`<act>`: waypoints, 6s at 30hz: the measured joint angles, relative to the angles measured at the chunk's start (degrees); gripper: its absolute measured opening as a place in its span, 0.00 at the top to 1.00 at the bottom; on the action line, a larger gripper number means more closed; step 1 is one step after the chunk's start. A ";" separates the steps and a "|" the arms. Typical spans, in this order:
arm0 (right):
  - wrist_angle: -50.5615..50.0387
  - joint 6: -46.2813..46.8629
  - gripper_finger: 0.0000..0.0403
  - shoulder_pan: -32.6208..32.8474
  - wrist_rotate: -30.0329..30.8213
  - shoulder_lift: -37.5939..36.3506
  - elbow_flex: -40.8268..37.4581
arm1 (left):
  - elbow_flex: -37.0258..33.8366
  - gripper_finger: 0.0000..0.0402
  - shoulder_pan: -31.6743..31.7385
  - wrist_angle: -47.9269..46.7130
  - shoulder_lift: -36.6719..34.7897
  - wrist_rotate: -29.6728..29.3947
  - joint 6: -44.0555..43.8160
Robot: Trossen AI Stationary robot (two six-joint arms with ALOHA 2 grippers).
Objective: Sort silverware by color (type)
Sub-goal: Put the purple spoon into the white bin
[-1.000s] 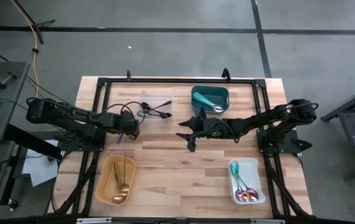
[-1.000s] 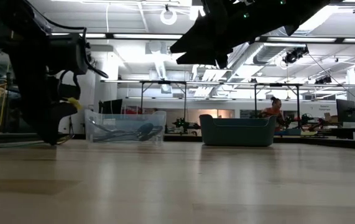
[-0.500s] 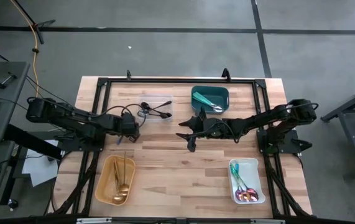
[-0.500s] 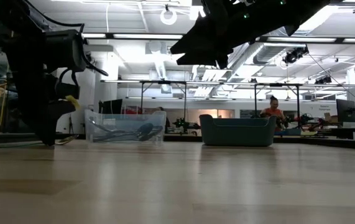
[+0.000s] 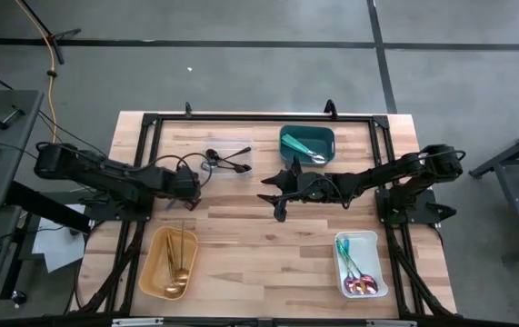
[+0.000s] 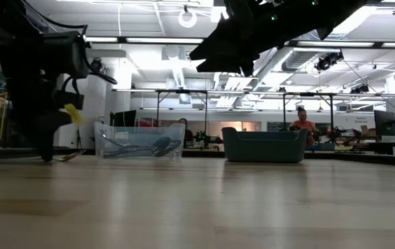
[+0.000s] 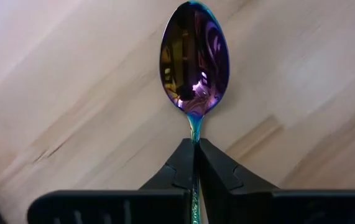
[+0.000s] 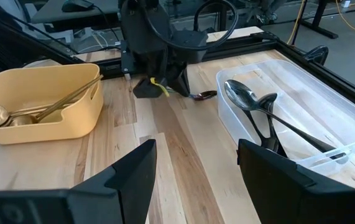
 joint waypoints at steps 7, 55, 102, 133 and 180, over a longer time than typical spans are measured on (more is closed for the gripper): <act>-0.06 -0.33 0.45 0.00 0.00 0.00 0.01 | -0.05 0.99 -1.36 -3.69 -7.39 -1.58 -0.10; 22.50 -3.72 0.45 0.00 -7.14 9.84 0.00 | -6.64 1.00 -13.77 98.94 1.12 0.99 53.30; 32.23 -1.43 0.89 -0.04 -7.16 18.08 6.01 | -7.55 1.00 -11.56 122.18 18.41 5.88 46.79; -0.79 -5.29 1.00 -0.69 7.74 -0.15 -0.76 | -21.50 0.61 -8.89 110.96 -5.47 9.85 35.66; 23.68 -7.74 1.00 -0.09 1.05 -12.68 -18.38 | -19.76 0.55 -8.92 108.18 -5.11 11.98 42.37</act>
